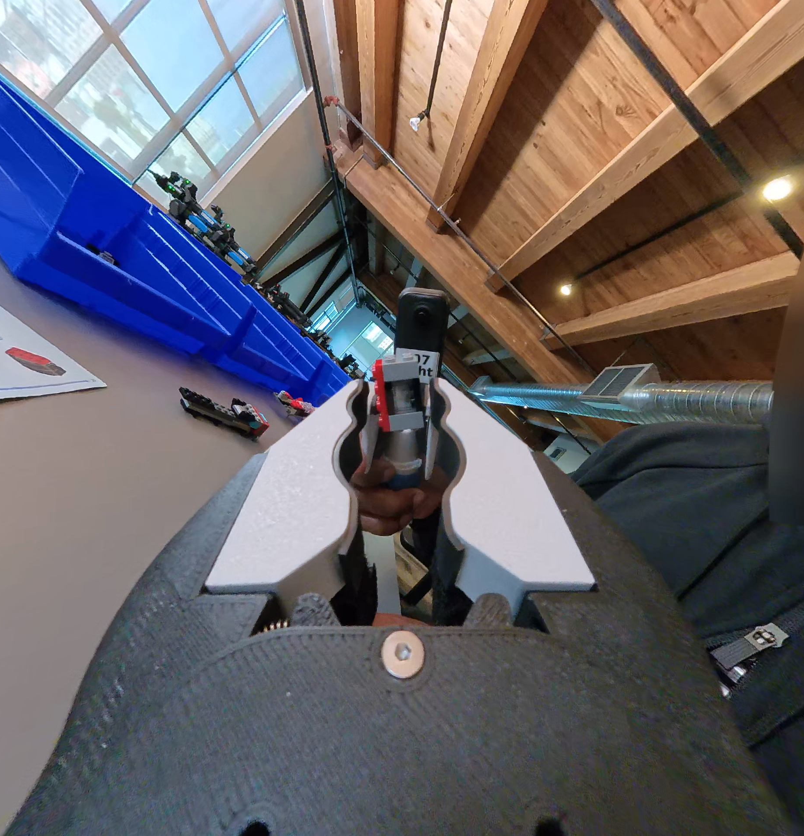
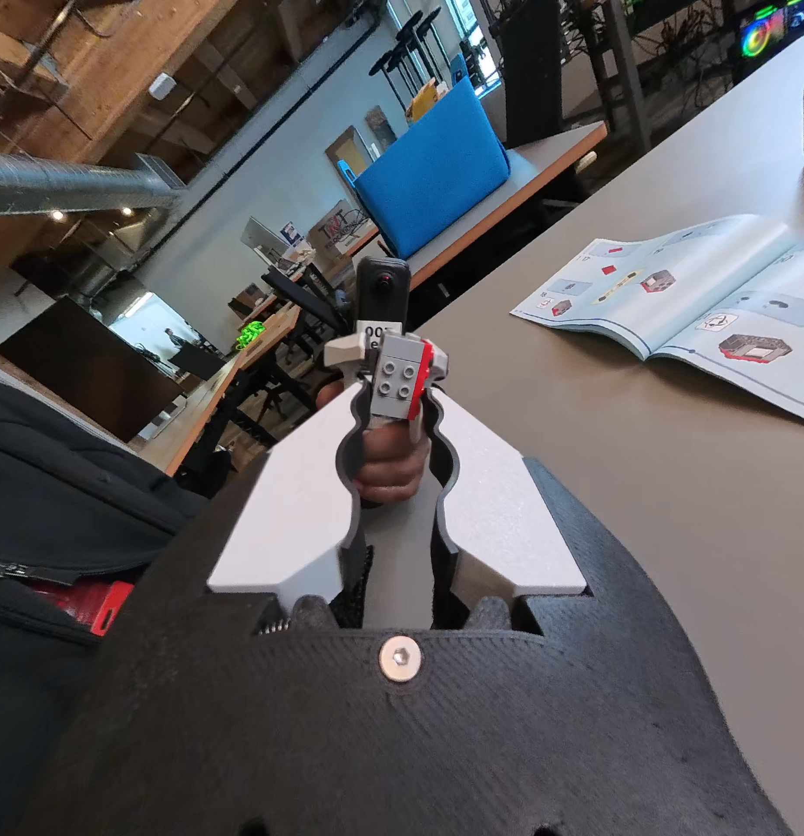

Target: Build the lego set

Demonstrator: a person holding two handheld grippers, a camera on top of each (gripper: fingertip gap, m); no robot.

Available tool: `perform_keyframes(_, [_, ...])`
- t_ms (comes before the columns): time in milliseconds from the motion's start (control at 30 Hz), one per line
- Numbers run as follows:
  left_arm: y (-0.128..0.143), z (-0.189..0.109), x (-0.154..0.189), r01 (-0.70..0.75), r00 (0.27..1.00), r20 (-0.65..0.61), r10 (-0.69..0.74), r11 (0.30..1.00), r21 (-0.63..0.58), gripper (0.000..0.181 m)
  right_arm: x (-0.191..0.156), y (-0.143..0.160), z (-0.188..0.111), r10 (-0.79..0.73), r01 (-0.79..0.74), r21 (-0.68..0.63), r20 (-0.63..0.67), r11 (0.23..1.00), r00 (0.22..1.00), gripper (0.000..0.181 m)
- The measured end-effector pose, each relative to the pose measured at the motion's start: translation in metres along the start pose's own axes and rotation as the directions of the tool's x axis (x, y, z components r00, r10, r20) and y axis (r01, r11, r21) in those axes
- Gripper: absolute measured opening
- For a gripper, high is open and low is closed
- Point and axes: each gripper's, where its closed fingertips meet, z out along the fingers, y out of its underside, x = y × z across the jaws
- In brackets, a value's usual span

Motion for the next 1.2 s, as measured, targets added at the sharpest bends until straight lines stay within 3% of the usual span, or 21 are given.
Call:
perform_keyframes(267, [0.010,0.004,-0.002,0.006,1.000,0.016,-0.005,0.998,-0.056,0.026,0.000,0.003,0.004,0.008,-0.009,-0.021,-0.009,1.000,1.000,0.021])
perform_keyframes(900, [0.010,0.005,-0.007,-0.002,0.999,0.048,0.004,0.999,-0.054,0.021,0.007,0.003,0.004,-0.065,0.061,-0.050,-0.077,0.997,0.995,0.022])
perform_keyframes(1000, [0.011,0.003,-0.009,-0.005,0.998,0.059,0.009,0.998,-0.067,0.022,0.009,0.004,0.004,-0.127,0.120,-0.069,-0.111,0.990,0.986,0.021])
perform_keyframes(1067, [0.008,0.000,-0.008,-0.021,0.998,0.059,0.025,0.998,-0.058,0.036,0.011,0.004,0.004,-0.198,0.186,-0.091,-0.148,0.978,0.969,0.021])
perform_keyframes(1200, [0.005,-0.002,-0.002,-0.050,0.998,0.042,0.052,0.998,-0.049,0.036,0.010,0.004,0.004,-0.287,0.267,-0.126,-0.174,0.955,0.942,0.022])
